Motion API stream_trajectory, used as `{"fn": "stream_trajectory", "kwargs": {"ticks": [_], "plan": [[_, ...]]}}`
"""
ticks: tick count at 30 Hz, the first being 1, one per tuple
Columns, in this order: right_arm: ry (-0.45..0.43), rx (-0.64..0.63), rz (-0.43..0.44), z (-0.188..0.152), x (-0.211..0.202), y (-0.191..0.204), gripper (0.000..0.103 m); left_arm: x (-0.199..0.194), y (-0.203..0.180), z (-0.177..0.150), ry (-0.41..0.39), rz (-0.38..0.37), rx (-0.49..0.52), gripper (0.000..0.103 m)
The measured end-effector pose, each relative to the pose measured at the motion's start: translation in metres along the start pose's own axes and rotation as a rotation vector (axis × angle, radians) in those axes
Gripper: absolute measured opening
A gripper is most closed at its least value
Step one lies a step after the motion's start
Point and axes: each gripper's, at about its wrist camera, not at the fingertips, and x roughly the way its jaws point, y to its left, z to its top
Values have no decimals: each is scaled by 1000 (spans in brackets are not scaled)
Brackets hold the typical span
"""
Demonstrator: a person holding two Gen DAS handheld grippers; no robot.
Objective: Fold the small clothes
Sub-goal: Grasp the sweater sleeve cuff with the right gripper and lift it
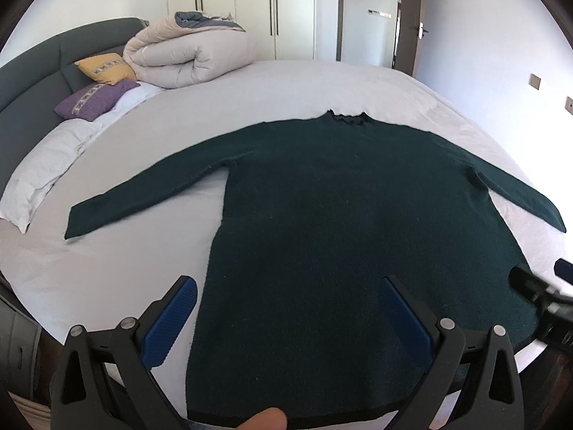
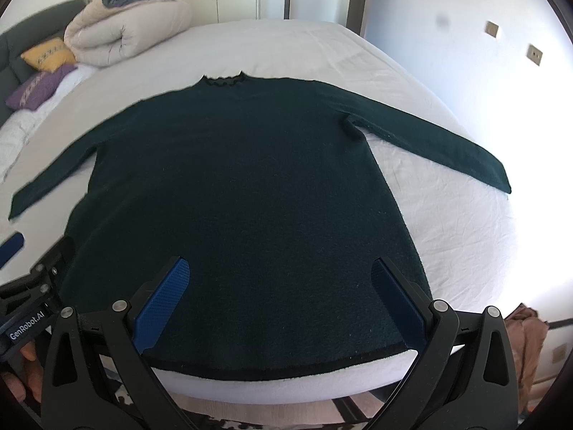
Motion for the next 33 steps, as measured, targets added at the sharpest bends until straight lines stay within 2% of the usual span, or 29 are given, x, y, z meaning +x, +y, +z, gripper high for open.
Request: {"fn": "stream_trajectory", "kwargs": {"ticks": [4, 7, 12, 15, 17, 18, 20, 23, 26, 29, 32, 33], "plan": [[-21, 125, 86, 9, 3, -42, 103, 10, 0, 7, 35, 5, 8, 103], [-58, 298, 139, 17, 8, -100, 103, 16, 2, 17, 54, -33, -14, 103], [-121, 752, 234, 12, 35, -235, 103, 35, 6, 29, 105, -242, -118, 103], [-155, 975, 258, 1, 60, -308, 103, 42, 1, 32, 77, -268, -148, 103], [-152, 1097, 272, -4, 79, -345, 101, 55, -7, 36, 166, -310, -129, 103], [-155, 1136, 288, -5, 87, -359, 100, 59, -10, 38, 177, -299, -130, 103], [-125, 1213, 291, -9, 108, -384, 96, 58, -12, 44, 128, -223, -143, 103], [-128, 1301, 321, -9, 126, -407, 95, 64, -13, 54, 107, -266, -177, 103], [-159, 1332, 323, 6, 133, -422, 95, 79, -14, 67, 124, -310, -199, 103], [-194, 1380, 322, 14, 145, -434, 93, 88, -17, 78, 107, -332, -210, 100], [-214, 1375, 315, 24, 153, -441, 83, 99, -23, 87, 109, -352, -209, 87], [-216, 1364, 312, 26, 156, -441, 76, 104, -24, 89, 116, -363, -209, 79]]}}
